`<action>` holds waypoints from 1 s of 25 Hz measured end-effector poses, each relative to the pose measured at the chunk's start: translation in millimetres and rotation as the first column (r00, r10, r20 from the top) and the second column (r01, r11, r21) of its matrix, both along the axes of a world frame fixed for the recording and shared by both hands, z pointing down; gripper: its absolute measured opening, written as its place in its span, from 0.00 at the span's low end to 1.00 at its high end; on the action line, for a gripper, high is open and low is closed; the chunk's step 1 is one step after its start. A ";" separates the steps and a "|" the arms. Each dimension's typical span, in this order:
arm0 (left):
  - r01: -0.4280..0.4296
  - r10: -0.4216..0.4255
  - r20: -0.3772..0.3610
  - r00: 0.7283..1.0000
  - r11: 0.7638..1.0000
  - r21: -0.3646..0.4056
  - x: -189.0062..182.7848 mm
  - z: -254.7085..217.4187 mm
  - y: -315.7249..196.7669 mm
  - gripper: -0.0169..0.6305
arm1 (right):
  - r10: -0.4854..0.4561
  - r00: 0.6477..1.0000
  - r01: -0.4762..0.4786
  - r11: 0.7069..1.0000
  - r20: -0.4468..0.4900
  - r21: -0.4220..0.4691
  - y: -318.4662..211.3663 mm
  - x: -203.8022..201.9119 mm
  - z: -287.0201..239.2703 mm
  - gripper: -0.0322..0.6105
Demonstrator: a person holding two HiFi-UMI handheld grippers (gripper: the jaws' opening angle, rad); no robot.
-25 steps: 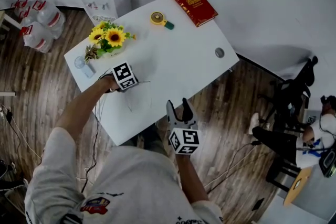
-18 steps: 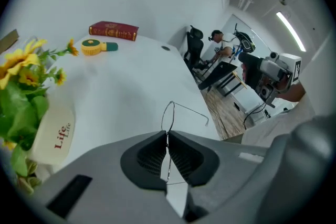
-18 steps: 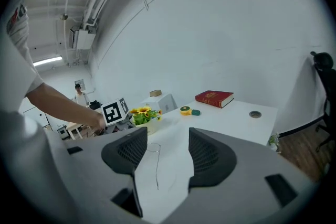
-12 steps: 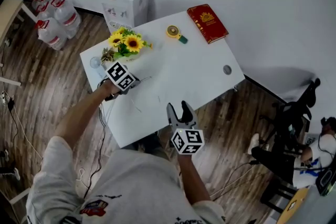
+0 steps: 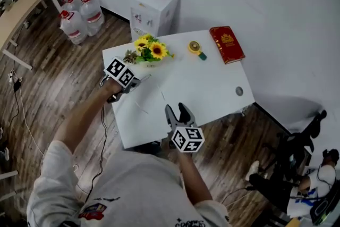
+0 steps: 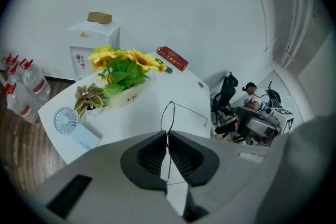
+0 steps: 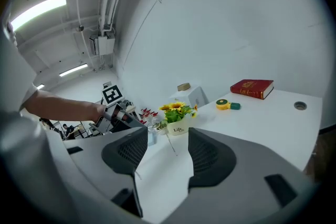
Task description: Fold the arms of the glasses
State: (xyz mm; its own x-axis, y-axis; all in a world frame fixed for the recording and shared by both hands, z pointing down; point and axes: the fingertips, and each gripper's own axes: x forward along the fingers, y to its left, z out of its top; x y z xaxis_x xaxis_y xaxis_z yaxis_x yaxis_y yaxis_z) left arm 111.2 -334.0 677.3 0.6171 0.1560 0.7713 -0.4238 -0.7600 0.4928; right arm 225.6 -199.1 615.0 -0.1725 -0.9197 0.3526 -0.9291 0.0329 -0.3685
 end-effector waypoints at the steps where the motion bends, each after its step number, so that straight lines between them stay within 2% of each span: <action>1: -0.015 0.015 -0.005 1.000 1.000 0.004 -5.7 -6.5 4.0 0.05 | -0.030 1.000 0.030 1.000 0.002 -0.003 -3.6 -4.0 -0.7 0.42; 2: -0.035 0.035 -0.010 0.999 0.999 0.009 -10.6 -13.1 8.6 0.05 | -0.070 0.997 0.070 0.997 0.010 -0.009 -6.7 -8.8 -1.6 0.45; 3: -0.060 0.060 -0.015 0.998 0.998 0.015 -14.9 -19.7 13.5 0.05 | -0.122 0.992 0.123 0.992 0.033 -0.018 -9.7 -15.0 -2.8 0.43; 5: -0.117 0.118 -0.019 0.993 0.993 0.026 -23.9 -32.5 23.3 0.05 | -0.242 0.961 0.250 0.967 0.137 -0.044 -14.5 -32.1 -5.2 0.41; 7: -0.168 0.169 -0.017 0.986 0.985 0.036 -33.8 -44.1 32.3 0.05 | -0.344 0.891 0.379 0.923 0.298 -0.068 -15.6 -52.6 -6.4 0.39; 10: -0.212 0.213 -0.022 0.977 0.976 0.042 -44.5 -59.5 44.7 0.05 | -0.430 0.753 0.514 0.857 0.497 -0.038 -14.8 -77.5 -13.4 0.36; 12: -0.238 0.239 -0.017 0.971 0.970 0.048 -52.0 -67.1 53.7 0.05 | -0.470 0.694 0.567 0.824 0.546 -0.010 -13.0 -92.4 -19.9 0.32; 14: -0.260 0.261 -0.011 0.965 0.964 0.056 -58.2 -72.4 60.7 0.05 | -0.479 0.672 0.597 0.802 0.565 -0.031 -8.1 -102.1 -18.7 0.26; 17: -0.272 0.273 -0.013 0.962 0.961 0.058 -63.1 -78.4 65.3 0.05 | -0.555 0.591 0.665 0.746 0.586 0.036 -4.9 -124.3 -29.7 0.21; 19: -0.271 0.272 -0.016 0.962 0.961 0.058 -64.6 -80.4 66.6 0.05 | -0.572 0.572 0.677 0.734 0.587 0.055 -5.4 -132.8 -32.5 0.16; 21: -0.261 0.263 -0.016 0.965 0.963 0.061 -65.0 -80.2 66.9 0.05 | -0.560 0.584 0.669 0.742 0.587 0.042 -6.5 -136.0 -29.0 0.09; 24: -0.237 0.238 -0.017 0.971 0.970 0.060 -64.0 -78.1 65.7 0.05 | -0.505 0.617 0.645 0.764 0.604 -0.020 -7.3 -135.4 -16.3 0.08; 25: -0.230 0.231 -0.020 0.973 0.972 0.055 -62.8 -78.0 65.7 0.05 | -0.503 0.617 0.646 0.763 0.605 -0.023 -8.0 -137.1 -15.1 0.09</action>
State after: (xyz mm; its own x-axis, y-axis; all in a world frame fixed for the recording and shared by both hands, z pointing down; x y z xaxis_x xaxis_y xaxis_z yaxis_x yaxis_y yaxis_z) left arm 48.4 -268.3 599.3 0.5896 0.2564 0.7659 -0.2217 -0.8605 0.4588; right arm 88.5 -207.2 599.9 -0.8590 -0.4722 0.1976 -0.3858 0.3435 -0.8563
